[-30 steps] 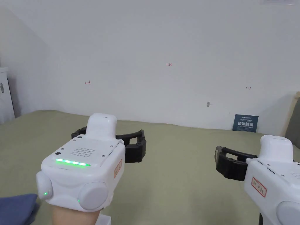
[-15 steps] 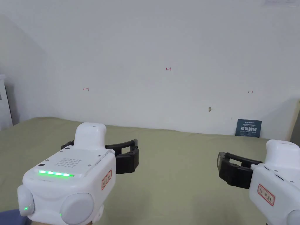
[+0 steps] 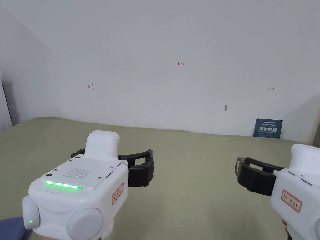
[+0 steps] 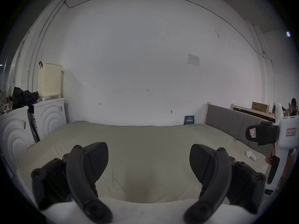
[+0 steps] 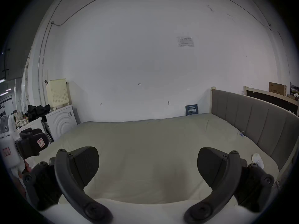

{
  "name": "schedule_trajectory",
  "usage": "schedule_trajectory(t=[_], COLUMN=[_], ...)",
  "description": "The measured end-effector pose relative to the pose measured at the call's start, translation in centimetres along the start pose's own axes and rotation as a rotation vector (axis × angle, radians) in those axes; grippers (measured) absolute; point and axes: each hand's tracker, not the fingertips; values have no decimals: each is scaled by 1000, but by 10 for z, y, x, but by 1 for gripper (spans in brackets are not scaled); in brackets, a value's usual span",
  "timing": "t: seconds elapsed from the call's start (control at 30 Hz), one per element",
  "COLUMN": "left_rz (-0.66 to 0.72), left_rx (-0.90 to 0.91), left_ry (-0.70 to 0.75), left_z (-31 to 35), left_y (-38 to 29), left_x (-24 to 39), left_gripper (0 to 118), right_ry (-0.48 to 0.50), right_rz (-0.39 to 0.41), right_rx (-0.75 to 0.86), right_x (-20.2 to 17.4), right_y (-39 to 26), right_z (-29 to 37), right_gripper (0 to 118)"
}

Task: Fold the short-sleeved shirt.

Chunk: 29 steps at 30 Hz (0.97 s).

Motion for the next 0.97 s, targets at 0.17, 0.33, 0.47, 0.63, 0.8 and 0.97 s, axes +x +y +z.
schedule_trajectory(t=[0.17, 0.33, 0.47, 0.63, 0.8, 0.97], left_rz=[7, 13, 13, 8, -5, 0], left_rx=[-3, -13, -18, -12, 11, 9], left_ry=[1, -1, -4, 8, 31, 32], left_z=[1, 1, 2, 4, 5, 4], left_y=[-1, -2, -3, -2, -1, -4], left_x=[-1, -3, -3, -3, -3, -5], left_gripper=[107, 107, 107, 107, 107, 107], right_ry=[-11, 28, -5, -22, 21, -150], right_rz=[9, -41, -35, -53, -25, 130], right_rx=[-18, -35, -52, -20, 39, 116], right_x=[-1, -2, -4, -4, -4, -14], right_y=[1, 4, 7, 6, -5, -23], right_z=[2, 5, 6, 3, 2, 0], right_gripper=[118, 118, 118, 118, 118, 118])
